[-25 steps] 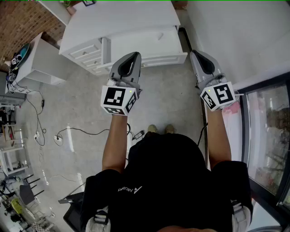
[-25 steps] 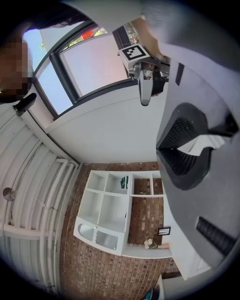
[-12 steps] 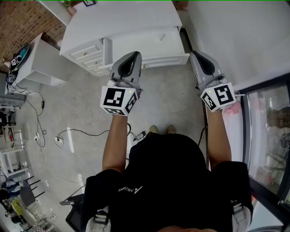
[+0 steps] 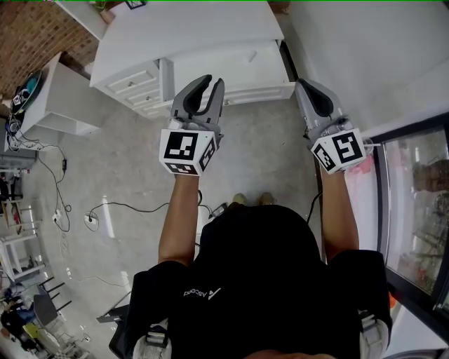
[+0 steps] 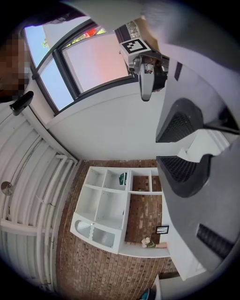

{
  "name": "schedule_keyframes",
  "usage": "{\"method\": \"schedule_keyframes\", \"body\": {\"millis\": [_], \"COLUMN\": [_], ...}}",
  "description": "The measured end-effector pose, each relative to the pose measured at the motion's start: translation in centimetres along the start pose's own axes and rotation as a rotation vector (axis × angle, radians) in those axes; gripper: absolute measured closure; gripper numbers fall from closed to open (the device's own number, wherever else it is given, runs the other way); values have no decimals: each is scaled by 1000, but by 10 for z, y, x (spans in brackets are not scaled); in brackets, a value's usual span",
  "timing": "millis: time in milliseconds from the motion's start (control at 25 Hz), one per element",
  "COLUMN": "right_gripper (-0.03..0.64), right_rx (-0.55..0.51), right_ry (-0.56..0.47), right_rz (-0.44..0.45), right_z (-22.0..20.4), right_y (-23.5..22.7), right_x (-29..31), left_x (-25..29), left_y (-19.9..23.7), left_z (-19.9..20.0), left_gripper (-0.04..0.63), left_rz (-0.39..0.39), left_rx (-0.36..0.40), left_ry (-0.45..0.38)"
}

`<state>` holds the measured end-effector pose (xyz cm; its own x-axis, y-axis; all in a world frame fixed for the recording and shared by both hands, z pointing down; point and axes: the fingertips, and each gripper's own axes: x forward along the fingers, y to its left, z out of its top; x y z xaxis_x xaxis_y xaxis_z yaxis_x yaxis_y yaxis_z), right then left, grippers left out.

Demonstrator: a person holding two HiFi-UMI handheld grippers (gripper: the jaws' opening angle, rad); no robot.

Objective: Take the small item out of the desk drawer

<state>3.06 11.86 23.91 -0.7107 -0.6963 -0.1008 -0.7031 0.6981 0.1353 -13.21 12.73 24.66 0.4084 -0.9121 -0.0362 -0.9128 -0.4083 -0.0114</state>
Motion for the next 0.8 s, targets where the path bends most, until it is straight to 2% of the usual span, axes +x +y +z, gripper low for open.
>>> {"method": "schedule_keyframes", "body": {"millis": [320, 480, 800], "right_gripper": [618, 617, 617], "right_rx": [-24, -30, -17], "right_ry": [9, 21, 38], "right_rz": [-17, -25, -28], "right_z": [0, -6, -32], "right_y": [16, 17, -19], "right_x": [25, 34, 64], "left_x": [8, 18, 71], "left_y": [28, 39, 57], "left_z": [-5, -7, -44], "left_gripper": [445, 437, 425], "left_rz": [-35, -53, -62], "left_rx": [0, 6, 19], "left_ry": [21, 30, 124]}}
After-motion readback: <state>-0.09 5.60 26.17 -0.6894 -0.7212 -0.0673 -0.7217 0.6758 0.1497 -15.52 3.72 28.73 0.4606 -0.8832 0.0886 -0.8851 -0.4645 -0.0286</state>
